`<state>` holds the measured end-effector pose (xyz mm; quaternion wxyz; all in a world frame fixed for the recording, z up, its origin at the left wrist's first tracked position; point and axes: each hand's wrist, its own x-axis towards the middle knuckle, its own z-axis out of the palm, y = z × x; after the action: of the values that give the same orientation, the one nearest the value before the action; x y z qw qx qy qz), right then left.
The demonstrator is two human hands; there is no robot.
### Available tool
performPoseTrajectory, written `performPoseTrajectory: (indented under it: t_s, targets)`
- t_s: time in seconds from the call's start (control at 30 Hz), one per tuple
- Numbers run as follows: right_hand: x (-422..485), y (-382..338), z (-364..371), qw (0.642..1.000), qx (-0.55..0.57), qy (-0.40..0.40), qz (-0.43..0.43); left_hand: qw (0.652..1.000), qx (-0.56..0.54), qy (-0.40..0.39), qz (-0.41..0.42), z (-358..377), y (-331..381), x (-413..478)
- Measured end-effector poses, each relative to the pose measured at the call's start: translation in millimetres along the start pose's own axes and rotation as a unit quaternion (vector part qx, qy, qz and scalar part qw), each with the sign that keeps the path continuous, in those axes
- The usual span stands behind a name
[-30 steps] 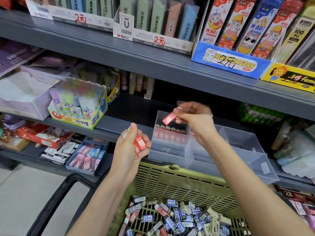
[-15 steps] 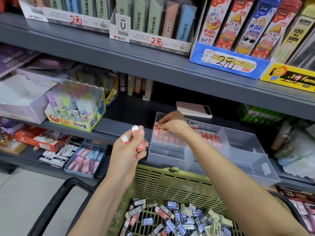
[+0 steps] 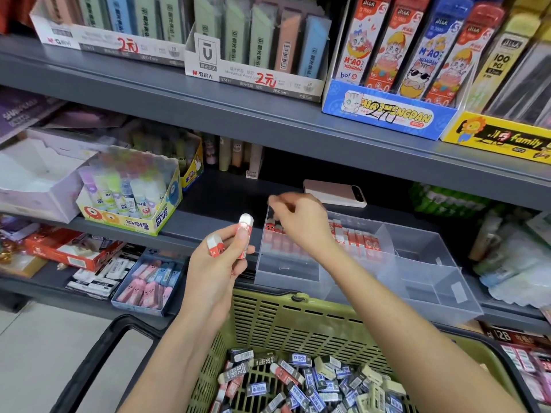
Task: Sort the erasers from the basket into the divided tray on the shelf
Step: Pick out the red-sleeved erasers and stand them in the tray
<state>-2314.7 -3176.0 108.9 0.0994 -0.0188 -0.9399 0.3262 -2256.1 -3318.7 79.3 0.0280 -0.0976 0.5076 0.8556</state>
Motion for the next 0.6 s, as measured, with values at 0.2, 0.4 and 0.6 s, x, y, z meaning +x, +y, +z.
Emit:
performPoseTrajectory:
  t_s: [0.2,0.4,0.6]
  targets:
    - [-31,-19,-22,0.945,0.277,-0.175,-0.01,0.996,0.069,-0.031,0.048,3,-1,-2]
    - [13,14,-39,0.973,0.197,-0.014,0.119,0.994,0.057,0.096,-0.006,-6,0,3]
    - [23,16,-10,0.972,-0.02,-0.171,0.16,0.99,-0.107,0.077,-0.059,-4,6,5]
